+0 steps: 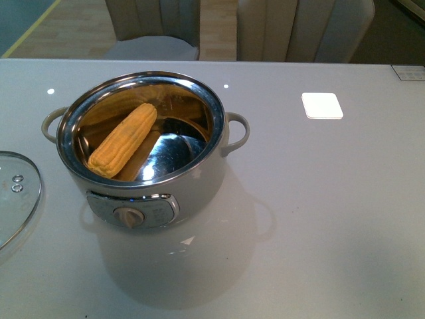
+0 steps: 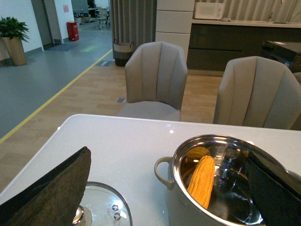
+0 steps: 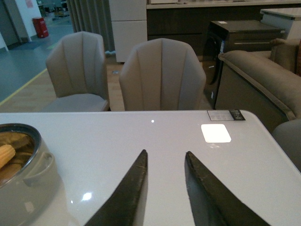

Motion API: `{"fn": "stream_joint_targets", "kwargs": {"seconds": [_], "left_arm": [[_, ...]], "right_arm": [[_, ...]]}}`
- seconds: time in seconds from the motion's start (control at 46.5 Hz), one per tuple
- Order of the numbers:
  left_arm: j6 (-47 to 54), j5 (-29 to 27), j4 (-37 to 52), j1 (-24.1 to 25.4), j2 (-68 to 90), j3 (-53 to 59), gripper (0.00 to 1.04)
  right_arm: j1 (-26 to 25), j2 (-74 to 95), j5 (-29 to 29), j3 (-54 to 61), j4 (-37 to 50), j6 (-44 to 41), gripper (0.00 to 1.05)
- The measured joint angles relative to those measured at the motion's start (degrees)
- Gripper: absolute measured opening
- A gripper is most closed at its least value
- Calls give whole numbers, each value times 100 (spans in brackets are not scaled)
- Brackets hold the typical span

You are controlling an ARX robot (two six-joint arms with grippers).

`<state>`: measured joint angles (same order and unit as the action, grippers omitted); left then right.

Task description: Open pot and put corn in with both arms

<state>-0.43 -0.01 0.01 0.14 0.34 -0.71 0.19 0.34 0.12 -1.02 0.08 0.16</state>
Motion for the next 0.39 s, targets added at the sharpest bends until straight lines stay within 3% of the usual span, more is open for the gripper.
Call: {"fn": "stream_joint_targets", "kwargs": {"seconds": [0.129,0.344,0.387], "left_arm": [[0,0,0,0,0,0,98],[-2,0,0,0,0,0,98],[0,0,0,0,0,0,98]], "right_arm": [[0,0,0,0,0,0,48],[0,0,0,0,0,0,96],[0,0,0,0,0,0,97]]}}
